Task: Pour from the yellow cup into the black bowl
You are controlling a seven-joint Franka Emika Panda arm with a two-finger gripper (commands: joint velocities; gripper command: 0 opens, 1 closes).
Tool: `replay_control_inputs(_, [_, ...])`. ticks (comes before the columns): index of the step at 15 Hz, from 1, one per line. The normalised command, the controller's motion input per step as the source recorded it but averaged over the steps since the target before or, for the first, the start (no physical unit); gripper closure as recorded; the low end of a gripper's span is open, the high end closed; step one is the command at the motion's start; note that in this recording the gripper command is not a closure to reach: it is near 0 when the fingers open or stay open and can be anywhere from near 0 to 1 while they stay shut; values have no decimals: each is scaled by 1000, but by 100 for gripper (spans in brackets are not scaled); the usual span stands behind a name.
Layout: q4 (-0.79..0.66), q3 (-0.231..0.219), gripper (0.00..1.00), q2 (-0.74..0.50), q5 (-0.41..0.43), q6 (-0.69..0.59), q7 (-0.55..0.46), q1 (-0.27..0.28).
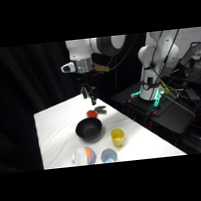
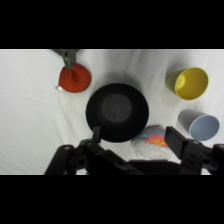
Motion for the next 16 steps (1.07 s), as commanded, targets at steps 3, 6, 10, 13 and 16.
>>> replay_control_inputs(3, [29,65,0,-5,-8,-59,77,44])
replay_control_inputs(6, [59,189,0,-52,48,-122,223,186])
replay_control_inputs(10, [91,193,0,-41,73,-123,231,208])
replay_control_inputs(13, [86,131,0,-2,278,-46,11,125])
replay_control_inputs(16, [-63,55,0,27,228,121,255,66])
